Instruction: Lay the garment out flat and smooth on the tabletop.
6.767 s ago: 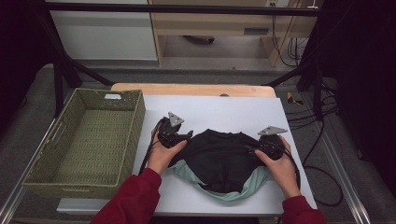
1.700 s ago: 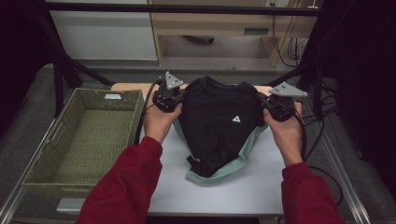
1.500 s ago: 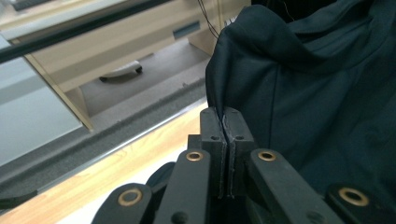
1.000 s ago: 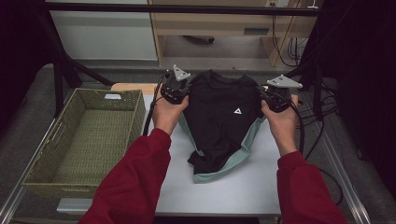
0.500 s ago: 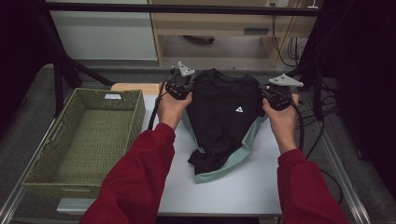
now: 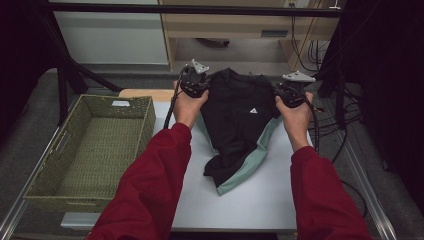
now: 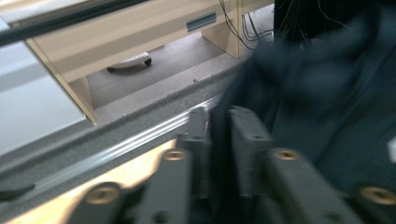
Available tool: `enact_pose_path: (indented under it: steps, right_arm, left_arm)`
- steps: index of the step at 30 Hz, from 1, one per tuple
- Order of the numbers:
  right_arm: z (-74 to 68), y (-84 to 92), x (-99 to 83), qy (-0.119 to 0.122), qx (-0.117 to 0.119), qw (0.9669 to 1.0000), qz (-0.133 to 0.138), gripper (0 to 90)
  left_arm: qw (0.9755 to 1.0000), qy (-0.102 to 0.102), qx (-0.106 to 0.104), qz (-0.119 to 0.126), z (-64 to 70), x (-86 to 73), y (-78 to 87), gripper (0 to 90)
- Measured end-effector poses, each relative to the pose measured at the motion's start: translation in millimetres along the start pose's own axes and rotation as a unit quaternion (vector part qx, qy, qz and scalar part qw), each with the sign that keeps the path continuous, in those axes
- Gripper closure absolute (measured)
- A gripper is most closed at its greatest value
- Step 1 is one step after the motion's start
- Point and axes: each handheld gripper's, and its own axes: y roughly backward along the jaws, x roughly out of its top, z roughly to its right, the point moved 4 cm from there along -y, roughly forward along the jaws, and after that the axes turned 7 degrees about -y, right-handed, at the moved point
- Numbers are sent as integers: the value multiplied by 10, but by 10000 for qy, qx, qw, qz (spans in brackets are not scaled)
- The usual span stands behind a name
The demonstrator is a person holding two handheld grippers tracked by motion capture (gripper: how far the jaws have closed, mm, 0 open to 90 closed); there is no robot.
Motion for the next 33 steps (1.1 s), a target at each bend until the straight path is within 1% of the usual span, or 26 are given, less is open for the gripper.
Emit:
enact_pose_path:
  steps: [1,2,3,5,7,8,10,11,13,14,15,16,18,19,21,23,25,27,29,31,33]
  right_arm:
    - [-11,12,-22,-50,-6,10000,-74,627]
    - [-28,43,-46,-31,-11,10000,-94,603]
    - [-48,90,-76,43,-19,10000,-88,587]
    - [-94,211,-155,80,16,9999,-94,554]
    - [-149,347,-258,71,76,9999,-84,514]
    - [-179,414,-315,66,116,9999,-92,508]
    - [-242,543,-433,86,203,9997,-139,490]
    - [-275,605,-491,89,242,9995,-157,478]
    - [-346,733,-610,69,378,9991,-186,453]
    - [-383,795,-676,103,456,9987,-202,436]
    - [-409,854,-744,185,471,9984,-242,426]
    - [-431,905,-809,175,454,9985,-259,421]
    - [-473,984,-935,129,548,9980,-304,401]
    - [-494,1016,-996,124,562,9979,-302,395]
    - [-548,1057,-1111,103,614,9974,-356,370]
    - [-605,1074,-1214,62,647,9970,-426,331]
    - [-655,1088,-1301,40,610,9971,-442,303]
    - [-694,1102,-1376,3,571,9972,-475,291]
    - [-723,1120,-1431,32,566,9967,-583,275]
    - [-746,1139,-1471,12,565,9965,-618,274]
    - [-767,1164,-1502,-30,572,9961,-667,275]
  left_arm:
    - [10000,44,-25,29,25,-20,14,677]
    - [10000,32,-53,8,54,-39,40,647]
    - [9999,49,-94,35,85,-60,78,629]
    - [9996,156,-208,59,165,-123,177,587]
    - [9994,178,-291,57,270,-225,291,547]
    - [9993,169,-328,45,325,-286,351,534]
    - [9992,122,-378,21,438,-422,476,499]
    - [9991,116,-415,50,496,-496,543,488]
    - [9988,20,-487,62,595,-670,686,463]
    - [9987,-21,-505,52,643,-769,755,453]
    - [9983,-25,-579,35,694,-872,815,441]
    - [9976,18,-687,15,742,-970,865,425]
    - [9972,89,-737,-60,824,-1149,954,392]
    - [9971,120,-746,-55,860,-1227,991,381]
    - [9977,232,-632,-83,937,-1366,1031,324]
    - [9971,285,-682,-192,1021,-1485,1057,287]
    - [9968,383,-686,-175,1088,-1569,1096,273]
    - [9965,392,-721,-177,1129,-1620,1139,253]
    - [9963,345,-752,-222,1148,-1659,1178,239]
    - [9962,276,-777,-273,1141,-1670,1196,226]
    - [9963,355,-723,-294,1102,-1678,1234,220]
